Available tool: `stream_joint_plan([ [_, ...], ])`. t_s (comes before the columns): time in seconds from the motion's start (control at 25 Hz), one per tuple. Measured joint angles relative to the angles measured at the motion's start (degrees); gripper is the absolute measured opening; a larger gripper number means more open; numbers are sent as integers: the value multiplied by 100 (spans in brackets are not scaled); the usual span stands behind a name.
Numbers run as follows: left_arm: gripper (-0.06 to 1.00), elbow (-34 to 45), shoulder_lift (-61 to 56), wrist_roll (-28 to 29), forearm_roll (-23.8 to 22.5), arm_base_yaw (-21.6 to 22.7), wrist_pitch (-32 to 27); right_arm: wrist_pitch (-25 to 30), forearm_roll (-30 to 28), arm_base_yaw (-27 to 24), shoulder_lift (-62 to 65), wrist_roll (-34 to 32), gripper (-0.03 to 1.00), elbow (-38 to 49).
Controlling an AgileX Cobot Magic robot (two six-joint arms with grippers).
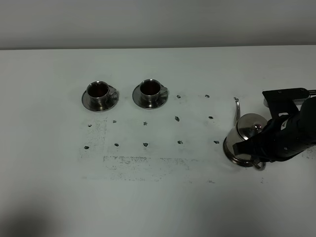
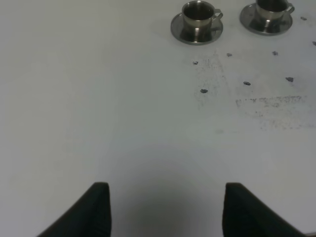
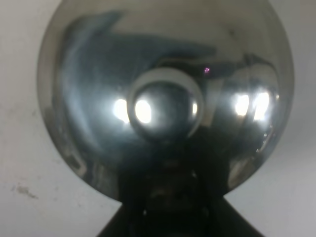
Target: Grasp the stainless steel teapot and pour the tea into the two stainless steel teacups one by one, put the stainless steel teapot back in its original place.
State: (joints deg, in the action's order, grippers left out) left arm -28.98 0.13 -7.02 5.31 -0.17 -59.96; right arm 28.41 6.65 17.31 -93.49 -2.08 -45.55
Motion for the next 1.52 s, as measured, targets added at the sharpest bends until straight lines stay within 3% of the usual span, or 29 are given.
stream_joint_plan([
  [0.16, 49, 0, 0, 0, 0, 0, 0, 54, 14, 0, 0, 11, 30, 0],
  [0.4, 49, 0, 0, 0, 0, 0, 0, 256, 14, 0, 9, 49, 55, 0],
  [0.56, 49, 0, 0, 0, 0, 0, 0, 328, 8, 0, 443, 151, 61, -5],
  [0.96, 49, 0, 0, 0, 0, 0, 0, 295, 25, 0, 3043, 168, 53, -103],
  [1.2, 49, 0, 0, 5, 0, 0, 0, 134, -47, 0, 3692, 168, 44, -103],
  [1.36, 49, 0, 0, 5, 0, 0, 0, 613, -216, -50, 4085, 156, 38, -103],
  [1.52, 49, 0, 0, 5, 0, 0, 0, 1545, -445, -60, 4832, 150, 33, -103],
])
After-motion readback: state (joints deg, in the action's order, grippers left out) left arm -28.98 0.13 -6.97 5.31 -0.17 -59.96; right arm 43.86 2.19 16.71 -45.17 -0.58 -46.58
